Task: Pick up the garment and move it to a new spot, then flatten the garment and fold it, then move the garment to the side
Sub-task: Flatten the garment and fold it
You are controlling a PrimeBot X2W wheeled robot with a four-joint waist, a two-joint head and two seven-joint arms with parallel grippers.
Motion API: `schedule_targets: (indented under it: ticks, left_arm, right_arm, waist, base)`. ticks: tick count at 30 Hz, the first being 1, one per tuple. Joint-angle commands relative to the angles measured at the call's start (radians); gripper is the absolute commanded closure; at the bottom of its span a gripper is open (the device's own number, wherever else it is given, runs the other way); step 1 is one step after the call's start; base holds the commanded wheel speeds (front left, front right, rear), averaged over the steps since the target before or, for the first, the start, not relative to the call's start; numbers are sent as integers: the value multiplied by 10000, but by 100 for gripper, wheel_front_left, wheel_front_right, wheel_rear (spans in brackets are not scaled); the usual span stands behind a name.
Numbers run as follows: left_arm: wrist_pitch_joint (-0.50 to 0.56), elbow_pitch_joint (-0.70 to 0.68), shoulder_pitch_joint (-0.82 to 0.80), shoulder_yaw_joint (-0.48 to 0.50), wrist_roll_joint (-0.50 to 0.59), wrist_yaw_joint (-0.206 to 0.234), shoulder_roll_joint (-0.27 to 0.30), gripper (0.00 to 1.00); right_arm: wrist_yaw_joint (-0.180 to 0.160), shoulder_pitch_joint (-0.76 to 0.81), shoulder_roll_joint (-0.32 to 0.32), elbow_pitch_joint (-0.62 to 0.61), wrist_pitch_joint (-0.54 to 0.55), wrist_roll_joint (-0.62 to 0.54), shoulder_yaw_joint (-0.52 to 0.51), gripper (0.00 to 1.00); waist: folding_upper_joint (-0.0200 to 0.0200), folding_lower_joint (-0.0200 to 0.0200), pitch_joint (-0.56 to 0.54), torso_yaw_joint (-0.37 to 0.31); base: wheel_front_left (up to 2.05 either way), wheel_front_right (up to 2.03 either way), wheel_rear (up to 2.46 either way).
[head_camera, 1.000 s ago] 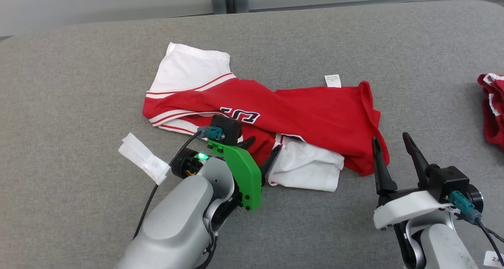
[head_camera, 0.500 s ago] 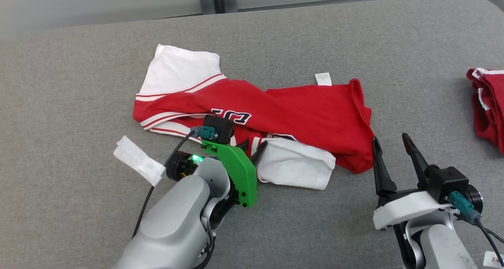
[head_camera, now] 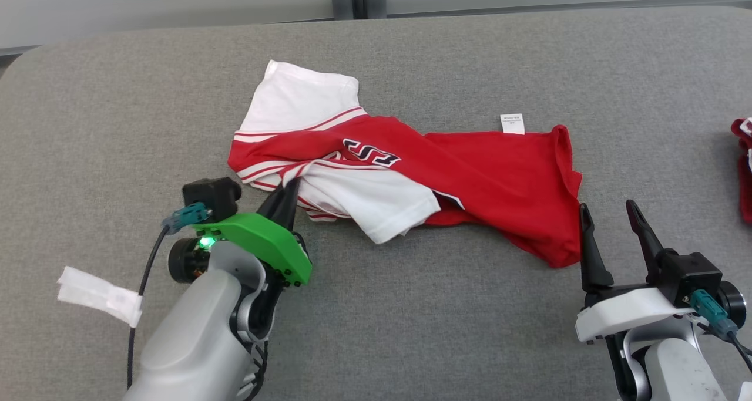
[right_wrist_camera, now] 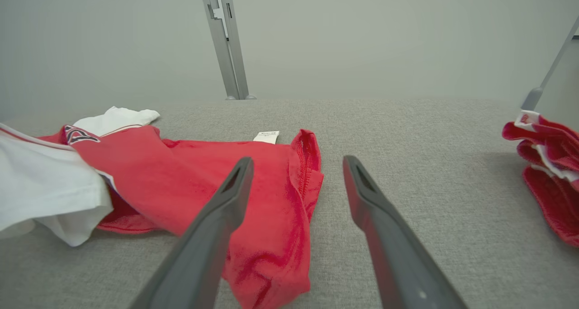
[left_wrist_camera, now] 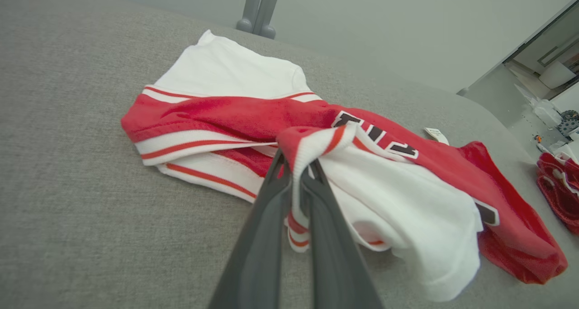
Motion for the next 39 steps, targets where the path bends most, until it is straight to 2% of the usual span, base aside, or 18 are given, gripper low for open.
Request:
schedule_targets:
  ticks: [1, 7, 12, 13, 14, 15, 19, 23, 26, 28, 31, 34, 39]
  left_arm:
    - [-245, -94, 215, 213, -119, 174, 197, 100]
    - [-716, 161, 535, 811, -116, 958, 710, 100]
    - [-947, 418, 710, 1025, -147, 1236, 910, 100]
    - [-995, 453, 731, 1033, -139, 1235, 920, 87]
    - [-1038, 492, 757, 1038, -108, 1275, 944, 58]
    - [-1085, 544, 786, 1028, -52, 1299, 965, 0]
    - [-1245, 540, 920, 1018, 28, 1309, 1020, 0]
    - [-1622, 179, 1248, 1199, 145, 1100, 1198, 0]
    - [-1784, -398, 1635, 1569, 462, 877, 1292, 0]
    - [-1797, -1223, 1835, 2204, 1053, 735, 1302, 0]
    - [-1791, -2428, 2537, 3138, 2258, 477, 995, 0]
    - [-1787, -3263, 3085, 3908, 3569, 20, 583, 0]
    - [-1789, -3606, 3763, 4818, 4964, -671, -226, 0]
  right_arm:
    - [-20, 71, -23, -54, -26, -114, -48, 0]
    - [-20, 47, -25, -59, -26, -182, -19, 0]
    - [-20, 42, -26, -54, -26, -220, 4, 0]
    - [-20, 38, -26, -46, -26, -228, 8, 0]
    - [-20, 36, -25, -38, -26, -232, 25, 0]
    - [-20, 25, -25, -27, -26, -253, 50, 0]
    - [-20, 15, -25, 62, -26, -315, 297, 0]
    - [-20, 72, -26, 225, -26, -258, 633, 0]
    - [-20, 210, -26, 433, -26, -204, 850, 0]
    - [-20, 231, -27, 538, -26, -207, 932, 0]
    - [-20, 265, -26, 741, -26, -189, 1066, 0]
    - [-20, 161, -26, 953, -26, -241, 1232, 0]
    - [-20, -43, -26, 1458, 67, -358, 1569, 0]
  waist:
    - [0, 0, -54, 193]
    - [0, 0, -81, 312]
    - [0, 0, -70, 327]
    - [0, 0, -65, 330]
    - [0, 0, -60, 333]
    - [0, 0, -56, 336]
    - [0, 0, -50, 364]
    - [0, 0, -60, 431]
    - [0, 0, -76, 538]
    - [0, 0, -68, 627]
    - [0, 0, -69, 716]
    - [0, 0, -86, 775]
    - [0, 0, -167, 790]
  base:
    - [0, 0, 0]
    - [0, 0, 0]
    - [0, 0, 0]
    - [0, 0, 0]
    - [0, 0, 0]
    - [0, 0, 0]
    - [0, 0, 0]
    - [0, 0, 0]
    - [0, 0, 0]
    - [0, 0, 0]
    - [0, 0, 0]
    - [0, 0, 0]
    - [0, 0, 0]
